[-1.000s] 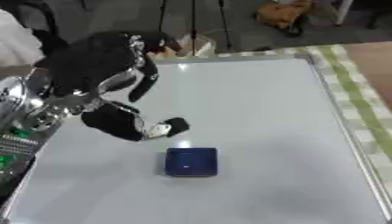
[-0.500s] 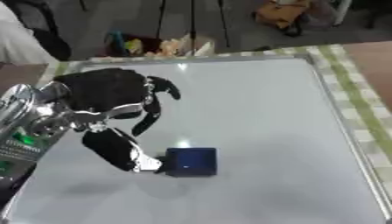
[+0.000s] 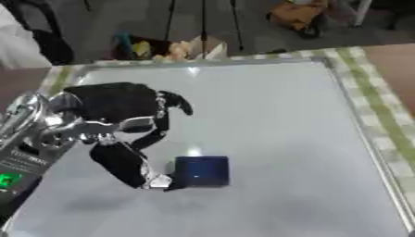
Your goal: Wipe the whiteboard clean with a brush.
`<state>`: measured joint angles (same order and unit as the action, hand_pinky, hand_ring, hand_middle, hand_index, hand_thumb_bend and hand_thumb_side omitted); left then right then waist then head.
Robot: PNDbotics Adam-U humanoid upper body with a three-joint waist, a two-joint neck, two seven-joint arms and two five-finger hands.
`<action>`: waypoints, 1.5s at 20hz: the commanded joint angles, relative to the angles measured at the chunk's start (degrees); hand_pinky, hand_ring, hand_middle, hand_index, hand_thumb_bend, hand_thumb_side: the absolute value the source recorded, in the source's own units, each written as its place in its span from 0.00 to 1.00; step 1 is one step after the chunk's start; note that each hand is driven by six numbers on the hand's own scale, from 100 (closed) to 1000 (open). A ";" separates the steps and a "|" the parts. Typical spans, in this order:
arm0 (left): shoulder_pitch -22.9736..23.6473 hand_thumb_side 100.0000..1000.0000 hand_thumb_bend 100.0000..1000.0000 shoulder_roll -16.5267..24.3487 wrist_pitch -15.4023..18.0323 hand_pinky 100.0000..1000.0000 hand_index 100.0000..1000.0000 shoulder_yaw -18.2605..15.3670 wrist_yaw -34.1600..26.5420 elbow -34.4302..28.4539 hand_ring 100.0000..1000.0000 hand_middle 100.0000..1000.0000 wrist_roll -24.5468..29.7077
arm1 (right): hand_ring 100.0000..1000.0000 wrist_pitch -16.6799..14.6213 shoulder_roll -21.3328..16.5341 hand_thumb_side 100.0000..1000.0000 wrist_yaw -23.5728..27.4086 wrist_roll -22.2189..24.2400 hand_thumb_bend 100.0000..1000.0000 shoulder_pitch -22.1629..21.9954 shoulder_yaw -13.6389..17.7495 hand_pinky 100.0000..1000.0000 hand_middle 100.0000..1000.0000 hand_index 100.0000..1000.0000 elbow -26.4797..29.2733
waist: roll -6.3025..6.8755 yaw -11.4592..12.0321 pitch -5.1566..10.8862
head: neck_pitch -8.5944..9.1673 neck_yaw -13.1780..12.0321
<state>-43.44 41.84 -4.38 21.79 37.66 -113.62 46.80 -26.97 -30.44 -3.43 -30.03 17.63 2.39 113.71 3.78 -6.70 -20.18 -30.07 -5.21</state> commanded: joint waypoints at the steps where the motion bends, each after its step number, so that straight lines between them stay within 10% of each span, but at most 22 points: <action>1: -1.14 0.67 0.44 1.66 -1.10 0.31 0.12 0.53 -0.16 -0.97 0.54 0.88 -0.08 | 0.63 -0.04 -0.48 0.76 0.36 0.31 0.00 0.52 0.09 0.67 0.52 0.75 0.89 | -0.12 -0.11 0.89 | 0.55 -0.20; 12: -2.06 0.66 0.43 0.73 -4.33 0.34 0.19 3.02 0.03 -0.97 0.55 0.84 2.98 | 0.63 0.42 0.12 0.76 0.22 0.76 0.00 0.59 -0.11 0.67 0.51 0.75 0.89 | 0.01 -0.29 0.67 | 0.45 -0.34; 13: -2.07 0.66 0.41 0.71 -4.40 0.55 0.18 3.06 0.03 -0.97 0.71 0.81 3.02 | 0.63 0.43 0.13 0.76 0.22 0.77 0.00 0.59 -0.11 0.67 0.51 0.75 0.89 | 0.02 -0.30 0.66 | 0.45 -0.35; 17: -2.43 0.64 0.40 -0.26 -6.69 0.59 0.17 4.67 -0.42 -0.97 0.75 0.78 4.67 | 0.63 0.87 0.46 0.76 0.18 1.15 0.00 0.75 -0.27 0.67 0.51 0.75 0.89 | 0.17 -0.44 0.37 | 0.40 -0.45; 30: -2.83 0.48 0.32 -1.73 -10.76 0.55 0.14 5.68 3.19 -0.63 0.73 0.76 3.30 | 0.63 1.56 1.30 0.76 0.05 1.91 0.00 0.88 -0.60 0.68 0.51 0.75 0.89 | 0.40 -0.73 0.00 | 0.76 -0.63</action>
<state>-45.37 39.71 -14.55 27.66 40.16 -113.58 50.23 -25.39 -28.47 -3.43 -28.41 17.98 1.68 113.71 4.45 -7.40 -21.15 -30.05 -5.72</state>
